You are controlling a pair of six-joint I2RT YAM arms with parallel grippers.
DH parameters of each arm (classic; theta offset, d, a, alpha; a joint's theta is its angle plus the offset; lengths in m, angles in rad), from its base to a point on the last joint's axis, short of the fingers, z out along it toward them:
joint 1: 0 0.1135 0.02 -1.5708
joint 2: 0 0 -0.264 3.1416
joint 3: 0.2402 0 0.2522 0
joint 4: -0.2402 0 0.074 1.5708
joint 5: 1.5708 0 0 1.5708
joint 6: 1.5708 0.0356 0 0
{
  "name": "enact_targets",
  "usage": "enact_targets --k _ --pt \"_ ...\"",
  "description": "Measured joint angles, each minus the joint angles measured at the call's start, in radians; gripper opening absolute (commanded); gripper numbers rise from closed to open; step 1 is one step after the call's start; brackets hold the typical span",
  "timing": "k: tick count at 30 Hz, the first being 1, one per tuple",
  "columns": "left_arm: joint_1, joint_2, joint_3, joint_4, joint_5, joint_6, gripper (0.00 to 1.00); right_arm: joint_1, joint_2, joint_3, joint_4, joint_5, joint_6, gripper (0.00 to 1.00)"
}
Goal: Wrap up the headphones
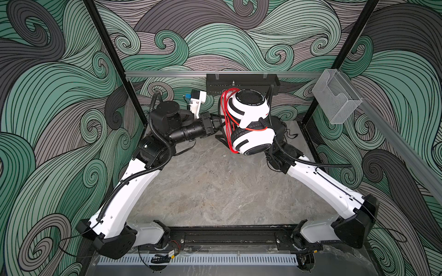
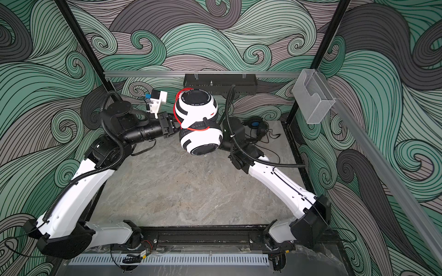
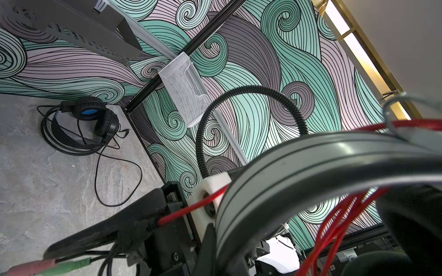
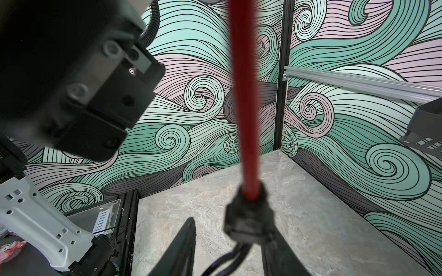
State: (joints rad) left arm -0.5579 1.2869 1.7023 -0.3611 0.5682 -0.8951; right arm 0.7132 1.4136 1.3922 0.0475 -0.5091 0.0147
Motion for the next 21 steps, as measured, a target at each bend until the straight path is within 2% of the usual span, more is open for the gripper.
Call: enact_targets --k 8,12,21 --pt "0.0 0.0 0.021 0.016 0.0 0.0 0.0 0.001 0.008 -0.026 0.007 -0.024 0.023 0.16" --pt "0.0 0.0 0.021 0.016 -0.006 0.0 0.0 0.001 0.006 -0.058 0.029 -0.032 0.039 0.0" --pt "0.0 0.0 0.019 0.008 -0.092 0.008 0.0 0.001 -0.053 -0.142 0.047 -0.034 0.052 0.0"
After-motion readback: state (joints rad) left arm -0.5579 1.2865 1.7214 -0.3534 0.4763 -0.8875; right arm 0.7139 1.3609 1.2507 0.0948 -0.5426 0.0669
